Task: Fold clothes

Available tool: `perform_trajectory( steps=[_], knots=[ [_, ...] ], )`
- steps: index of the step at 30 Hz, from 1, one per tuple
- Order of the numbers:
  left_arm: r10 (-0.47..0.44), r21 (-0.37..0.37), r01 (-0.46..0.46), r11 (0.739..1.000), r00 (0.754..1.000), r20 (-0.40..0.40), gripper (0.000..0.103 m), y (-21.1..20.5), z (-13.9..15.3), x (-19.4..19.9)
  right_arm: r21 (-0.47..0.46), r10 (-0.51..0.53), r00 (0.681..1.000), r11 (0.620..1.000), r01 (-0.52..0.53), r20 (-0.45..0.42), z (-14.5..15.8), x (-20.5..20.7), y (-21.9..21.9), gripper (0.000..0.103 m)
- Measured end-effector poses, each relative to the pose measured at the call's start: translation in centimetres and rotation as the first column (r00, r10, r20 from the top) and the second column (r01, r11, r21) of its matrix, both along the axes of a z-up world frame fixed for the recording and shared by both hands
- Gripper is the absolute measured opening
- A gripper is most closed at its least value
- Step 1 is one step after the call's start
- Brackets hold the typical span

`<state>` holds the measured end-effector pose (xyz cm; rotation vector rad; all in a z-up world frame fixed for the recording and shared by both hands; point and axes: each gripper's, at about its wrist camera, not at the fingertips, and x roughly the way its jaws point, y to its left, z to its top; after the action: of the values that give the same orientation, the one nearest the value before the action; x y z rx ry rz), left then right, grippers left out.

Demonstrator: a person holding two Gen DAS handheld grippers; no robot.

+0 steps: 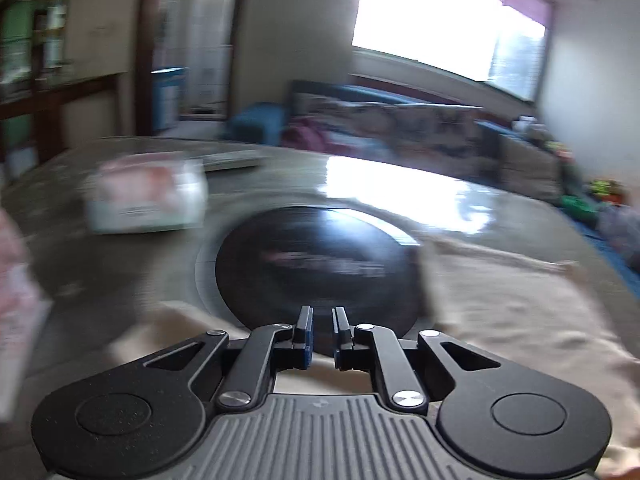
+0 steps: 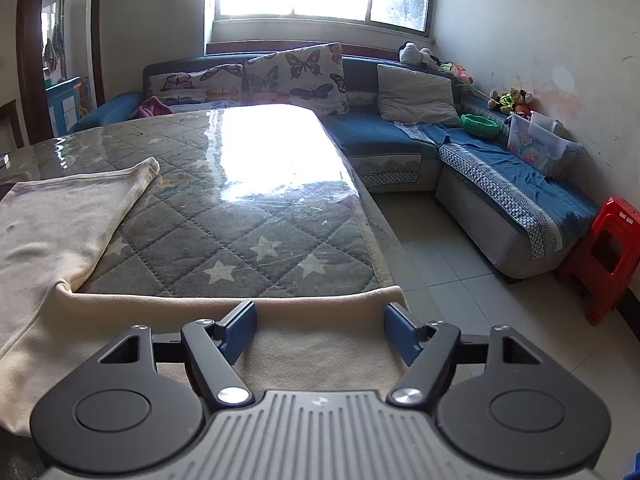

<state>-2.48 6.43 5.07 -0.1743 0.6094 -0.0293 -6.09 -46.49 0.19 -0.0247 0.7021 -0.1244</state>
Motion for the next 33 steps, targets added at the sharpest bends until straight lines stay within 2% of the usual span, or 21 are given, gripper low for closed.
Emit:
perform_trajectory(
  steps=[4, 6, 10, 13, 19, 23, 25, 29, 33],
  knots=[
    [-0.176, -0.082, 0.175, 0.981, 0.984, -0.011, 0.011, -4.4, -0.8, 1.4, 0.004, -0.007, 1.0, 1.0, 0.007, 0.005, -0.1, -0.1, 0.0, 0.074],
    [-0.211, -0.086, 0.208, 0.974, 0.977, -0.026, 0.011, -5.7, -1.6, 1.9, 0.006, -0.01, 1.0, 1.0, 0.01, 0.007, -0.1, -0.1, -0.1, 0.075],
    [-0.186, -0.04, 0.183, 0.982, 0.98, -0.07, 0.011, -5.9, -3.1, 2.3, 0.008, -0.01, 1.0, 1.0, 0.01, 0.008, -0.1, -0.1, -0.1, 0.075],
    [-0.164, -0.085, 0.158, 0.984, 0.984, -0.069, 0.011, -4.4, -3.4, 1.9, 0.007, -0.006, 1.0, 1.0, 0.006, 0.008, -0.1, -0.1, -0.1, 0.075],
    [-0.182, -0.096, 0.178, 0.979, 0.983, -0.036, 0.011, -5.7, -2.1, 2.6, -0.009, 0.001, 1.0, 1.0, -0.001, 0.011, 0.1, -0.1, 0.3, 0.075],
    [-0.18, -0.069, 0.175, 0.982, 0.981, -0.079, 0.011, -6.9, -3.1, 3.9, -0.011, 0.037, 0.999, 0.999, -0.037, 0.005, 0.2, -0.7, 1.1, 0.075],
    [-0.18, -0.048, 0.177, 0.983, 0.981, -0.071, 0.012, -7.0, -3.2, 4.0, -0.024, 0.049, 0.999, 0.999, -0.049, 0.004, 0.1, -0.9, 1.3, 0.075],
    [-0.215, -0.033, 0.213, 0.976, 0.975, -0.058, 0.016, -7.4, -2.3, 2.7, -0.034, 0.07, 0.998, 0.997, -0.07, 0.002, 0.9, -1.9, 1.7, 0.075],
    [-0.295, -0.014, 0.294, 0.956, 0.955, -0.037, 0.02, -9.1, -1.5, 0.7, -0.037, 0.119, 0.993, 0.992, -0.118, 0.001, 1.1, -2.9, 2.8, 0.076]
  ],
)
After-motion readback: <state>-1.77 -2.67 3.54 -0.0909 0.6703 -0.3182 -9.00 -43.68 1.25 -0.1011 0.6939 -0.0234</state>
